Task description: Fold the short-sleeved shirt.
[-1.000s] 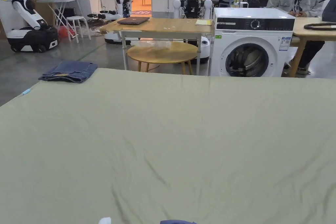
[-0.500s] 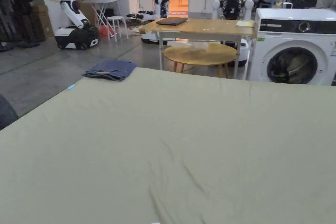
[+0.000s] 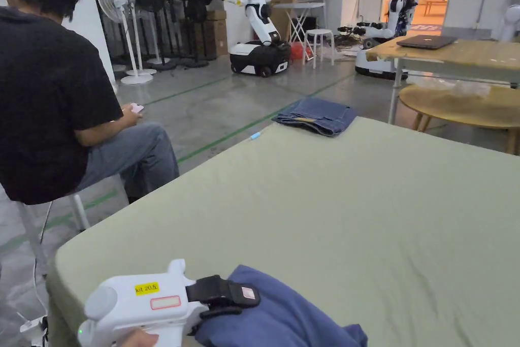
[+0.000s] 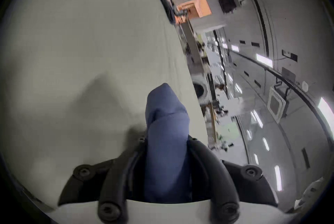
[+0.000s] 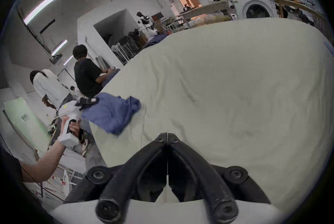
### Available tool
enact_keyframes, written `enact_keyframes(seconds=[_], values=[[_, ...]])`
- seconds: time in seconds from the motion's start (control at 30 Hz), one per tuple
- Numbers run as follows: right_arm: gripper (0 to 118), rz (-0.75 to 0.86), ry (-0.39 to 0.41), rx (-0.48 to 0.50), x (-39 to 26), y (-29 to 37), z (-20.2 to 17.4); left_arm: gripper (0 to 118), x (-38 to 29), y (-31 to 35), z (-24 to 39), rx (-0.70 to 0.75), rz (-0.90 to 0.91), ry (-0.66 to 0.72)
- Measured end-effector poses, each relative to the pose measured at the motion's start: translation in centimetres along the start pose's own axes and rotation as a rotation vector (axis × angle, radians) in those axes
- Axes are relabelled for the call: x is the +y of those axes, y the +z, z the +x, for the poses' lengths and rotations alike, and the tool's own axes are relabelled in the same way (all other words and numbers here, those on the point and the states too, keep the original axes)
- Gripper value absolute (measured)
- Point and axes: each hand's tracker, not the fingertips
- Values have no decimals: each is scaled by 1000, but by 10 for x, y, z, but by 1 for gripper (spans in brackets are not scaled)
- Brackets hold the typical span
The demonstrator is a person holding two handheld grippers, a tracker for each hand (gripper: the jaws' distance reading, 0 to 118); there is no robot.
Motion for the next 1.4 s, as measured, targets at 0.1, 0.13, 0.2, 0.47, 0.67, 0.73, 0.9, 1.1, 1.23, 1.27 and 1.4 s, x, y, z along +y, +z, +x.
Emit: enact_keyframes(seconds=[0.1,0.13,0.2,0.47,0.67,0.73,0.9,1.1,1.23,1.27,1.4], values=[[0,-15,-3,9,9,-22,-6,48,31,4,8,135,79,-59],[0,-21,2,10,11,-27,-6,76,36,4,10,217,108,-96],[0,-33,18,5,15,-35,-9,115,41,6,13,306,186,-150],[0,-6,69,-28,12,-12,-9,115,-7,35,69,234,224,-315],[0,115,-3,-78,-1,48,8,16,-131,-15,133,214,0,-526],[0,162,-26,-111,-6,74,14,5,-172,-45,144,225,-90,-560],[0,311,-35,-249,-14,156,24,4,-267,-102,192,171,-213,-700],[0,510,44,-506,-18,248,28,4,-331,-111,282,97,-45,-934],[0,680,145,-713,-23,293,17,4,-359,-87,325,103,232,-1107],[0,720,168,-761,-24,300,13,4,-365,-80,332,99,306,-1139],[0,901,190,-835,-25,316,3,4,-380,-60,345,64,514,-1173]])
